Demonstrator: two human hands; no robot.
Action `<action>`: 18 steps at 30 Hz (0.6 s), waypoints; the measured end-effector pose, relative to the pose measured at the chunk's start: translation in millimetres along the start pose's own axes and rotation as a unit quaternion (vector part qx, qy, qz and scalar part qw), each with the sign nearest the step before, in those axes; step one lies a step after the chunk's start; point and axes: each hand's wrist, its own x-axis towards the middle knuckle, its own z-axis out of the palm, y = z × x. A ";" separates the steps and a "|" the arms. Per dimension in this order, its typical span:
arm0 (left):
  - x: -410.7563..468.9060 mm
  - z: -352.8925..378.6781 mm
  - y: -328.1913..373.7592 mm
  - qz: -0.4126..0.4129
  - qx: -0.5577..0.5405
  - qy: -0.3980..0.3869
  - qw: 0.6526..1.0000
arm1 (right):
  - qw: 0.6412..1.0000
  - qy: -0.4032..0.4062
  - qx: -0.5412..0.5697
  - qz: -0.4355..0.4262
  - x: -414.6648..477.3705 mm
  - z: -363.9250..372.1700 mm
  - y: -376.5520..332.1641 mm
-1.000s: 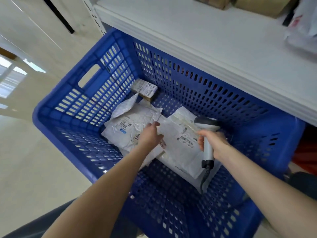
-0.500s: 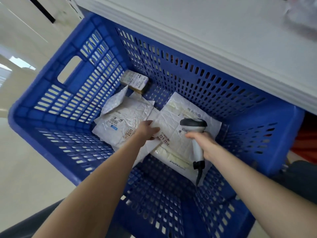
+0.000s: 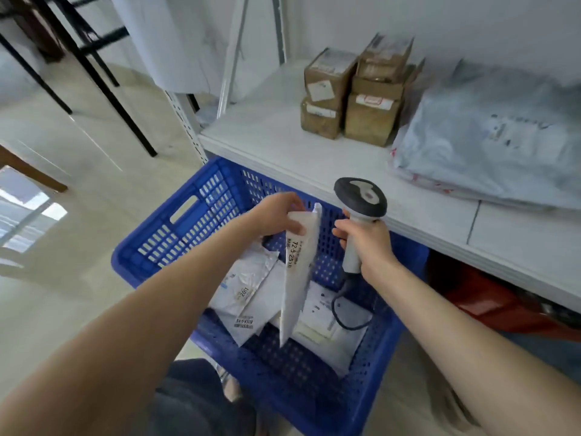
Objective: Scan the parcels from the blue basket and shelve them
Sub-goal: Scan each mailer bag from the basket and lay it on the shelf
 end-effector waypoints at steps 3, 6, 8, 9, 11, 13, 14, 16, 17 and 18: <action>-25.7 -21.2 36.5 0.031 0.023 -0.004 0.999 | 1.000 0.002 -0.003 -0.026 -25.9 -11.9 -22.0; -46.8 -34.0 62.8 0.052 0.002 -0.012 0.999 | 0.999 -0.015 -0.005 -0.034 -48.6 -24.9 -33.9; -60.0 -36.0 78.7 0.068 -0.014 0.006 0.998 | 0.998 -0.029 -0.016 -0.044 -63.2 -31.5 -37.7; -65.8 -35.8 86.2 0.076 -0.019 0.026 0.997 | 0.998 -0.028 -0.027 -0.048 -69.8 -33.5 -38.4; -77.8 -32.4 97.1 0.084 -0.041 0.072 0.993 | 0.998 -0.005 -0.032 -0.047 -81.9 -36.1 -38.4; -86.9 -29.8 97.7 0.085 -0.070 0.128 0.986 | 0.999 0.016 -0.003 -0.035 -89.4 -38.8 -38.3; -92.4 -29.4 93.7 0.087 -0.075 0.173 0.978 | 0.999 0.021 0.017 -0.031 -93.3 -41.5 -38.9; -106.4 -29.6 76.7 0.072 -0.086 0.284 0.952 | 0.998 0.025 0.056 -0.031 -100.0 -49.6 -40.2; -113.8 -29.6 64.7 0.054 -0.090 0.336 0.936 | 0.997 0.027 0.070 -0.030 -102.0 -54.1 -41.1; -121.4 -27.9 52.1 0.033 -0.089 0.377 0.921 | 0.996 0.031 0.081 -0.029 -103.6 -58.3 -41.5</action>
